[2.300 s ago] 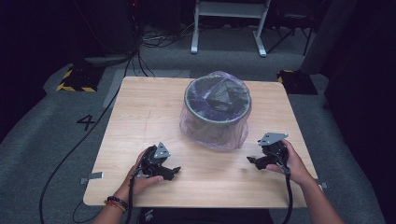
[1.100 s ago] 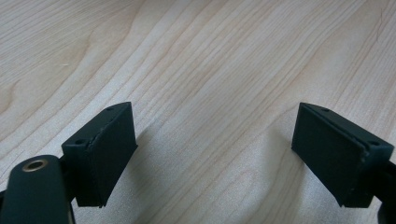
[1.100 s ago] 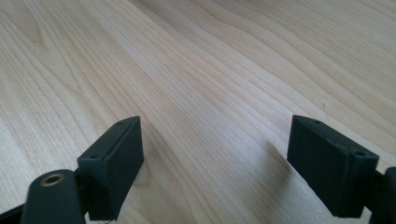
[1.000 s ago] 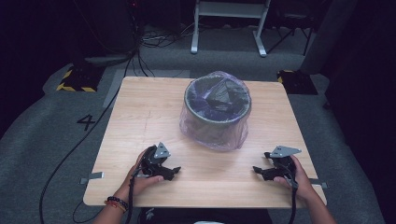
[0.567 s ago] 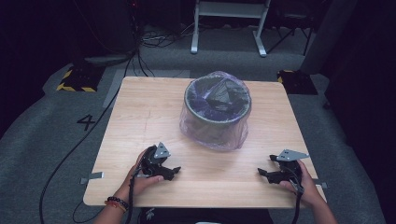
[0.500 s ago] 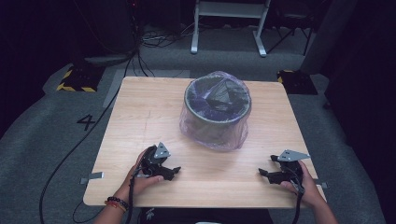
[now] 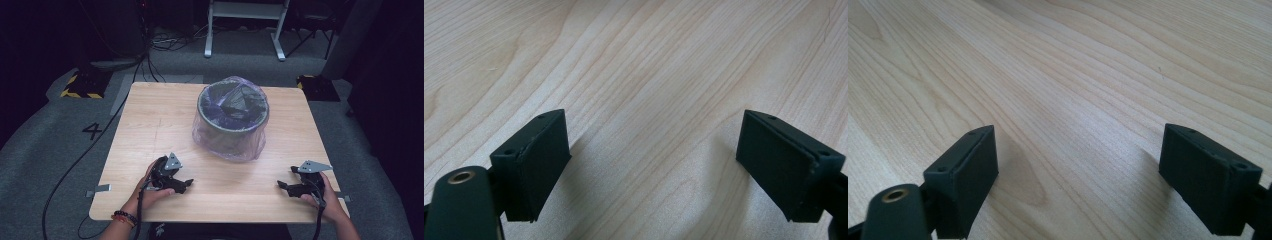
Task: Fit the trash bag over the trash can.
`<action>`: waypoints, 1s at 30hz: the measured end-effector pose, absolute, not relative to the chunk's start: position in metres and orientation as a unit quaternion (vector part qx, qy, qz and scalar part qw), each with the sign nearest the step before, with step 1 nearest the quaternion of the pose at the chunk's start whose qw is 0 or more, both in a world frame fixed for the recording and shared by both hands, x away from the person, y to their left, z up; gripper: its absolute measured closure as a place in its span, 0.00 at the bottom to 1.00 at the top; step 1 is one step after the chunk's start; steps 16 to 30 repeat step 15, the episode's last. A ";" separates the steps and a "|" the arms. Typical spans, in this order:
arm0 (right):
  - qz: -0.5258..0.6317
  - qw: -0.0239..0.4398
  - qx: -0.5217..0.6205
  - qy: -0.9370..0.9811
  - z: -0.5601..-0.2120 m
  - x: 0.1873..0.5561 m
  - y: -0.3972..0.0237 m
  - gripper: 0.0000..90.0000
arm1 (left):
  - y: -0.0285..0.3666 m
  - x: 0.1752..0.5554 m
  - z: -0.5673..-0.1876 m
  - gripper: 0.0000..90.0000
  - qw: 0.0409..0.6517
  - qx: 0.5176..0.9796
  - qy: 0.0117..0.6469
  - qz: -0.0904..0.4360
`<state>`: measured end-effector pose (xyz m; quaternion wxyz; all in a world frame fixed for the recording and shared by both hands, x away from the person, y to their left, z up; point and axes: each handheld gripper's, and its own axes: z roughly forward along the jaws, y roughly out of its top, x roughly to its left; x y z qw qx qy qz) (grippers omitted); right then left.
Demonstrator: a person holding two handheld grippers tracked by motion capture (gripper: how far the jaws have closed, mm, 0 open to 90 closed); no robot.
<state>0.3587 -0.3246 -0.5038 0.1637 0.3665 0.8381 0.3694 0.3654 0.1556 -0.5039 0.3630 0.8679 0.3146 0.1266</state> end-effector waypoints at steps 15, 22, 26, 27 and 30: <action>0.369 0.165 0.367 0.838 -0.504 0.358 -0.324 0.17 | 0.154 0.368 -0.504 0.13 0.363 0.869 0.312 0.124; 0.369 0.165 0.367 0.838 -0.504 0.358 -0.324 0.17 | 0.154 0.368 -0.504 0.13 0.363 0.869 0.312 0.124; 0.369 0.165 0.367 0.838 -0.504 0.358 -0.324 0.17 | 0.154 0.368 -0.504 0.13 0.363 0.869 0.312 0.124; 0.369 0.165 0.367 0.838 -0.504 0.358 -0.324 0.17 | 0.154 0.368 -0.504 0.13 0.363 0.869 0.312 0.124; 0.369 0.165 0.367 0.838 -0.504 0.358 -0.324 0.17 | 0.154 0.368 -0.504 0.13 0.363 0.869 0.312 0.124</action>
